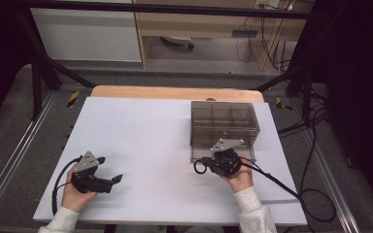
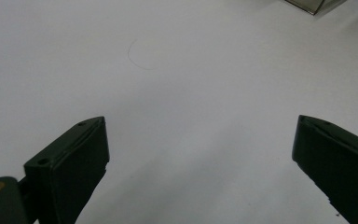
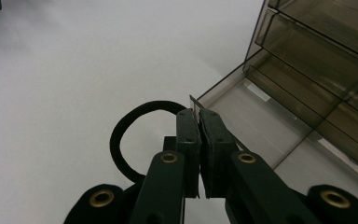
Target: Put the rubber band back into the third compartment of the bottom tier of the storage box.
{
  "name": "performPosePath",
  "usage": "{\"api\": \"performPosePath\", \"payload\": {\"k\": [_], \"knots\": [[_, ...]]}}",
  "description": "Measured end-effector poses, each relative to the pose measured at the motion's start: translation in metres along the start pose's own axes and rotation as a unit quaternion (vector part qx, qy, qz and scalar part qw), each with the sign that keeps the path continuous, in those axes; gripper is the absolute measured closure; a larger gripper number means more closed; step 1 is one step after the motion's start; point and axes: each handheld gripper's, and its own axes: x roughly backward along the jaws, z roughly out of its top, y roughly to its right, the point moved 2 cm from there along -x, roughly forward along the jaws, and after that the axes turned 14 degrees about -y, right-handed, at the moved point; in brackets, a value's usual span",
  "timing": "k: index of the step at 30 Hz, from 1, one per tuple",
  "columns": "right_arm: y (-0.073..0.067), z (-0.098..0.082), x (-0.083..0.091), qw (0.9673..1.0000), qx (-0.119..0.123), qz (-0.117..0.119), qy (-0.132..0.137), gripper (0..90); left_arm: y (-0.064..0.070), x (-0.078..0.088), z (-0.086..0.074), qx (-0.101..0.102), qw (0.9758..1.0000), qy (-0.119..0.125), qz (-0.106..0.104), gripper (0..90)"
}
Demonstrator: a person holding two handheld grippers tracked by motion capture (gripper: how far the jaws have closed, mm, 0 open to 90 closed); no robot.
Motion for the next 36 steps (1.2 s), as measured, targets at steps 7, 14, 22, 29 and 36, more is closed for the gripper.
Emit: {"api": "performPosePath", "payload": {"k": [7, 14, 22, 29, 36], "knots": [[0.009, -0.008, 0.006, 0.9999, -0.010, -0.008, 0.003, 87.8, 0.000, 0.000, 0.000, 0.000, 1.0000, 0.000, 0.000, 3.5], [0.017, -0.014, 0.013, 0.9996, -0.023, -0.015, 0.007, 87.7, 0.000, 0.000, 0.000, 0.000, 1.0000, 0.001, 0.000, 3.5], [0.032, -0.023, 0.024, 0.9985, -0.045, -0.028, 0.015, 87.7, 0.000, 0.001, 0.001, -0.001, 1.0000, 0.001, 0.000, 3.5], [0.047, -0.032, 0.030, 0.9966, -0.067, -0.044, 0.016, 87.7, 0.001, 0.000, 0.001, -0.001, 1.0000, 0.000, 0.000, 3.5], [0.058, -0.038, 0.035, 0.9946, -0.083, -0.059, 0.015, 87.8, 0.001, 0.000, 0.001, -0.002, 1.0000, -0.001, -0.001, 3.5]]}}
